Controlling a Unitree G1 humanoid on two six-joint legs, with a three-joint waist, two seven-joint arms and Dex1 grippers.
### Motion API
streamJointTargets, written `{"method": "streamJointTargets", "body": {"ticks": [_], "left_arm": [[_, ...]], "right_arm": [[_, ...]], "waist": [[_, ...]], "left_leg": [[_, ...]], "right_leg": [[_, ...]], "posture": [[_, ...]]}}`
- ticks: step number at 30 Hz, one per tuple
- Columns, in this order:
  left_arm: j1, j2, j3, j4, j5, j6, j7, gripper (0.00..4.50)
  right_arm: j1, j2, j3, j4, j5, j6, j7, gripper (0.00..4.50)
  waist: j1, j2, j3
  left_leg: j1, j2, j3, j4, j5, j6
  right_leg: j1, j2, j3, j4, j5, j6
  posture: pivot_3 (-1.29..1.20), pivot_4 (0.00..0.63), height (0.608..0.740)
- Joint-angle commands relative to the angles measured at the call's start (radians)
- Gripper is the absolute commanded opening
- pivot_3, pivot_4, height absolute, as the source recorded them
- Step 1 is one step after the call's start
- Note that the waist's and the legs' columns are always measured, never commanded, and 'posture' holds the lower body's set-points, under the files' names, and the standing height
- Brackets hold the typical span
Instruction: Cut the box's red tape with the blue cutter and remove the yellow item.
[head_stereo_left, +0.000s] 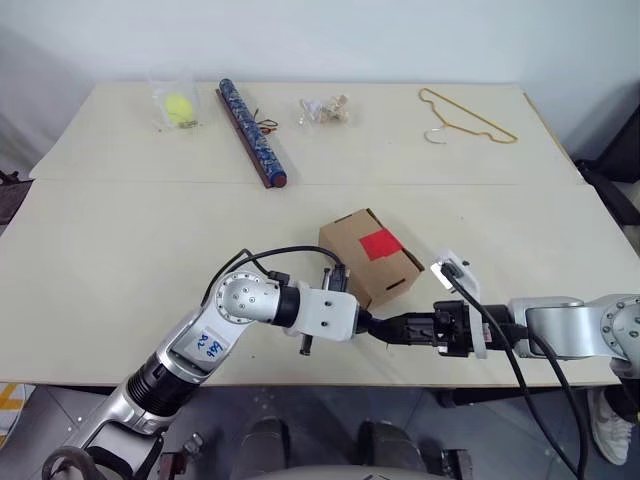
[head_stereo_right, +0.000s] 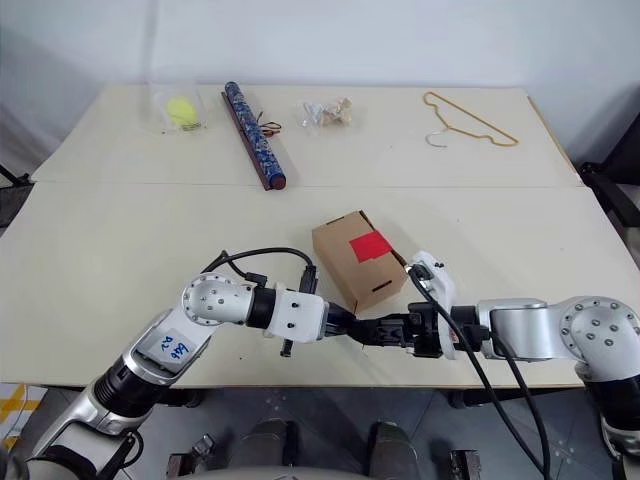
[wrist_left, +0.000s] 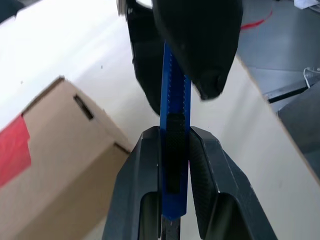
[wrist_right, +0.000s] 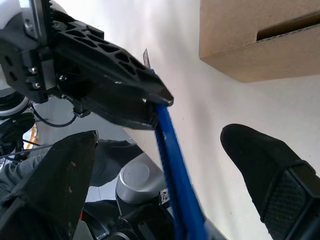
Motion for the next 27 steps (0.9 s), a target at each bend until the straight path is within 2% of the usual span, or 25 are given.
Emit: {"method": "streamJointTargets", "body": {"ticks": [1,4,8,17,25,27], "left_arm": [[-0.022,-0.007,0.003,-0.007,0.007,-0.027,-0.004,0.44],[-0.022,-0.009,0.002,-0.007,0.008,-0.031,-0.006,0.44],[-0.025,-0.017,0.002,-0.006,0.007,-0.031,-0.007,0.44],[-0.029,-0.023,0.004,0.000,0.009,-0.035,-0.016,0.44],[-0.028,-0.041,0.022,-0.005,-0.020,0.002,-0.013,0.44],[-0.019,-0.057,0.048,-0.018,-0.060,0.047,-0.009,1.17]], "right_arm": [[-0.013,0.011,-0.005,0.009,0.025,-0.012,-0.009,4.45],[-0.008,0.004,-0.006,0.011,0.025,-0.010,-0.011,4.45],[0.000,0.006,-0.007,0.011,0.025,-0.011,-0.017,3.27],[0.007,0.016,-0.018,0.025,0.025,-0.015,-0.030,0.08],[0.012,0.021,-0.023,0.025,0.025,-0.014,-0.017,0.08],[0.013,0.011,-0.030,0.022,0.025,-0.011,-0.003,0.08]], "waist": [[0.000,0.000,0.000],[0.000,0.000,0.000],[0.000,0.000,0.000],[0.000,0.000,0.000],[0.000,0.000,0.000],[0.001,0.000,0.000]], "left_leg": [[0.000,0.000,0.000,0.000,0.000,0.000],[-0.001,0.000,0.000,0.000,0.000,0.000],[-0.004,0.000,0.000,0.000,0.000,0.000],[-0.007,0.000,0.000,0.000,0.000,-0.001],[-0.007,0.000,0.000,0.000,0.000,-0.001],[-0.007,0.000,0.000,0.001,0.000,-0.001]], "right_leg": [[0.000,0.000,0.000,0.000,0.000,0.000],[-0.001,0.000,0.000,0.000,0.000,0.000],[-0.005,0.000,0.000,0.001,0.000,0.000],[-0.007,0.000,0.000,0.001,0.000,0.000],[-0.007,0.000,0.000,0.001,0.000,0.000],[-0.007,0.000,0.000,0.001,0.000,0.000]], "posture": [[0.00,0.150,0.740],[0.00,0.150,0.740],[0.00,0.150,0.740],[0.00,0.150,0.740],[0.00,0.150,0.740],[0.00,0.150,0.740]]}}
